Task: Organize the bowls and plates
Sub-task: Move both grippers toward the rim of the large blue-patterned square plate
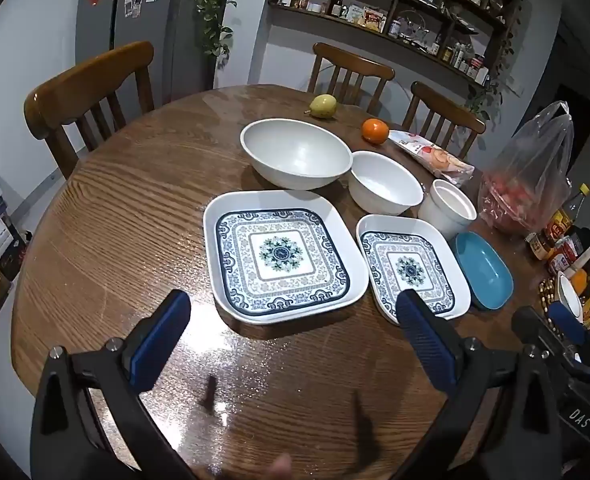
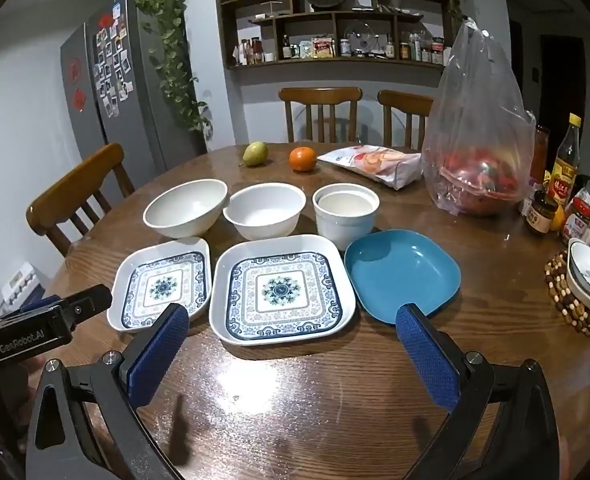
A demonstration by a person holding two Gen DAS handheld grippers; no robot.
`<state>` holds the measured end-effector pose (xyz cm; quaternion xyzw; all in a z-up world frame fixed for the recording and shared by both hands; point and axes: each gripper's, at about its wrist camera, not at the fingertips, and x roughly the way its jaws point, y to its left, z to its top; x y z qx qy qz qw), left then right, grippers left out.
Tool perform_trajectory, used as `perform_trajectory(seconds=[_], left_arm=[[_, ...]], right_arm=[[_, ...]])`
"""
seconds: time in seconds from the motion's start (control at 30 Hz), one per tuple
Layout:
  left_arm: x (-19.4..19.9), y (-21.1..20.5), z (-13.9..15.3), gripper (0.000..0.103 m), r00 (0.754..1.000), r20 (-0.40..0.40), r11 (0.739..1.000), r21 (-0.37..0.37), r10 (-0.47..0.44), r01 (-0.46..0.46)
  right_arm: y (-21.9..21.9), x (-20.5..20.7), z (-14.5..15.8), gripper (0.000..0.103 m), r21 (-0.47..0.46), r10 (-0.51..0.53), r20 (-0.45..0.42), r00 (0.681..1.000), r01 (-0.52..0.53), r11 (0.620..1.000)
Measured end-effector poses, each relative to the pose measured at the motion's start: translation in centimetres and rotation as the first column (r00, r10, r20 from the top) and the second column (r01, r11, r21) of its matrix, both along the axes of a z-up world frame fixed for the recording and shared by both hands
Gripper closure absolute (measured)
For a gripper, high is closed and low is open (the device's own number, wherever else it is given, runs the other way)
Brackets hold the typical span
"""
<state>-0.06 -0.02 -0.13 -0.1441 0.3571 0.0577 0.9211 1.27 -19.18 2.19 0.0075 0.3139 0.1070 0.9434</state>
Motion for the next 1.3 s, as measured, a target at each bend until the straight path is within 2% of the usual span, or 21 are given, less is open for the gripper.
perform_trajectory(seconds=[0.17,0.3,0.5,0.63,0.73,0.8,0.87,0.93,1.03,1.13,1.23,1.3], left_arm=[[0.2,0.5,-0.7,0.002,0.999,-0.032,0.999,-0.049,-0.003,0.001],[-0.1,-0.1,0.0,0.002,1.000,-0.021,1.000,-0.024,0.005,-0.006],[0.4,0.0,-0.8,0.003,0.999,-0.007,0.995,-0.090,-0.036,0.035],[0.5,-0.6,-1.0,0.007,0.998,-0.013,0.992,-0.109,-0.065,0.063],[0.6,-0.9,-1.2,0.010,0.996,-0.019,0.988,-0.128,-0.085,0.082],[0.6,-0.9,-1.3,0.012,0.995,-0.023,0.985,-0.147,-0.096,0.091],[0.7,-1.1,-1.5,0.023,0.994,-0.031,0.982,-0.158,-0.108,0.102],[0.8,-1.5,-1.7,0.030,0.991,-0.047,0.980,-0.164,-0.123,0.114],[1.0,-1.8,-2.3,0.033,0.986,-0.069,0.966,-0.218,-0.154,0.136],[1.2,-2.5,-2.5,0.037,0.981,-0.086,0.963,-0.221,-0.176,0.154],[1.0,-3.5,-2.5,0.043,0.974,-0.097,0.963,-0.198,-0.204,0.182],[1.1,-4.1,-2.6,0.046,0.969,-0.118,0.964,-0.183,-0.216,0.193]], right_arm=[[-0.2,0.2,0.2,0.000,-0.003,-0.001,-0.014,1.000,0.001,1.000],[-0.4,0.6,-0.9,0.000,0.004,-0.011,-0.026,1.000,0.012,1.000],[-0.8,1.0,-1.3,0.000,0.041,-0.010,-0.053,0.999,0.012,0.999],[-0.9,1.0,-1.4,0.000,0.040,-0.017,-0.056,0.998,0.019,0.999],[-1.1,1.0,-1.4,0.004,0.047,-0.022,-0.059,0.998,0.025,0.999],[-1.1,1.0,-1.4,0.005,0.046,-0.024,-0.060,0.998,0.027,0.999],[-1.2,1.0,-1.5,0.007,0.050,-0.021,-0.062,0.998,0.024,0.998],[-1.4,1.0,-1.6,0.011,0.061,-0.018,-0.062,0.998,0.022,0.998],[-1.8,0.9,-1.7,0.013,0.086,-0.024,-0.056,0.998,0.029,0.996],[-2.1,1.0,-1.9,0.025,0.097,-0.025,-0.066,0.998,0.031,0.995],[-2.6,1.6,-2.4,0.028,0.137,-0.013,-0.122,0.992,0.030,0.990],[-3.1,2.3,-3.0,0.028,0.195,0.014,-0.194,0.981,0.025,0.981]])
